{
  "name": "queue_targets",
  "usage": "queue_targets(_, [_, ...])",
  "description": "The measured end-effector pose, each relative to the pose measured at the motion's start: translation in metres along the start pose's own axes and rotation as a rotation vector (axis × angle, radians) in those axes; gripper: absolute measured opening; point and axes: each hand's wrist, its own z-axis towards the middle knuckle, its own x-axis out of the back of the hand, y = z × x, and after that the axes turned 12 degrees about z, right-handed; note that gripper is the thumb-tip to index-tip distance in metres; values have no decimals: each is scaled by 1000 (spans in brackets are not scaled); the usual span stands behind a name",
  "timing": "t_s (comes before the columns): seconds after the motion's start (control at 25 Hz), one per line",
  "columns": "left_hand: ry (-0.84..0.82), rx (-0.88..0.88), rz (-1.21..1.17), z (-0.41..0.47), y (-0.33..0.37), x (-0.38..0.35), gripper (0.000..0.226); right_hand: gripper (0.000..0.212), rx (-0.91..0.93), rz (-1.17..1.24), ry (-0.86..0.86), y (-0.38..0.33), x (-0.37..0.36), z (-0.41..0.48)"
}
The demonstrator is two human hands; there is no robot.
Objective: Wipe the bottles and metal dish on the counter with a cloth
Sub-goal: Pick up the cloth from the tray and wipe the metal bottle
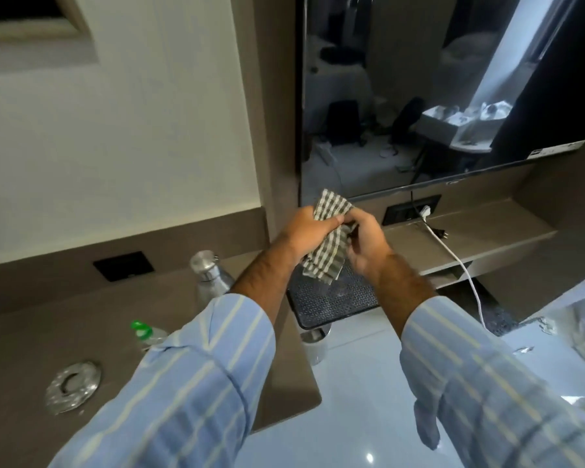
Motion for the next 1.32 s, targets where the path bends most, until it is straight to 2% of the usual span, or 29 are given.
queue_targets(0.08, [59, -60, -16, -24, 29, 28, 11, 29, 59, 68, -48, -9, -38, -31])
queue_targets(0.16, [49, -48, -131, -52, 42, 62, 10, 30, 82, 112, -109, -11, -76, -61])
queue_targets(0.28, [32, -10, -220, -90, 40, 109, 27, 25, 107, 60, -174, -7, -122, -91])
queue_targets(0.36, [120, -31, -221, -112, 24, 141, 29, 16, 129, -54, -200, 6, -148, -106])
queue_targets(0.44, [235, -29, -266, -128, -3, 169, 24, 16, 141, -225, -188, 28, -163, -109])
queue_targets(0.56, [470, 57, -273, -149, -67, 204, 12, 36, 142, -584, -108, 80, -165, -96])
queue_targets(0.64, [584, 157, -213, -160, -108, 216, 13, 50, 201, -778, -91, 116, -160, -90])
queue_targets(0.76, [619, 286, -150, -170, -161, 209, 16, 55, 278, -969, -197, 153, -158, -79])
queue_targets(0.88, [591, 348, -137, -174, -193, 188, 15, 30, 393, -1093, -227, 170, -157, -63])
queue_targets(0.96, [604, 377, -132, -168, -201, 173, 12, 17, 446, -1067, -201, 170, -152, -50])
queue_targets(1.04, [611, 384, -100, -158, -198, 154, 8, 12, 465, -1015, -153, 160, -140, -37])
queue_targets(1.12, [627, 342, -53, -141, -183, 132, 9, 9, 472, -950, -99, 149, -124, -24])
queue_targets(1.32, [697, 86, 142, -106, -134, 56, 29, 13, 513, -913, -47, 138, -103, -3])
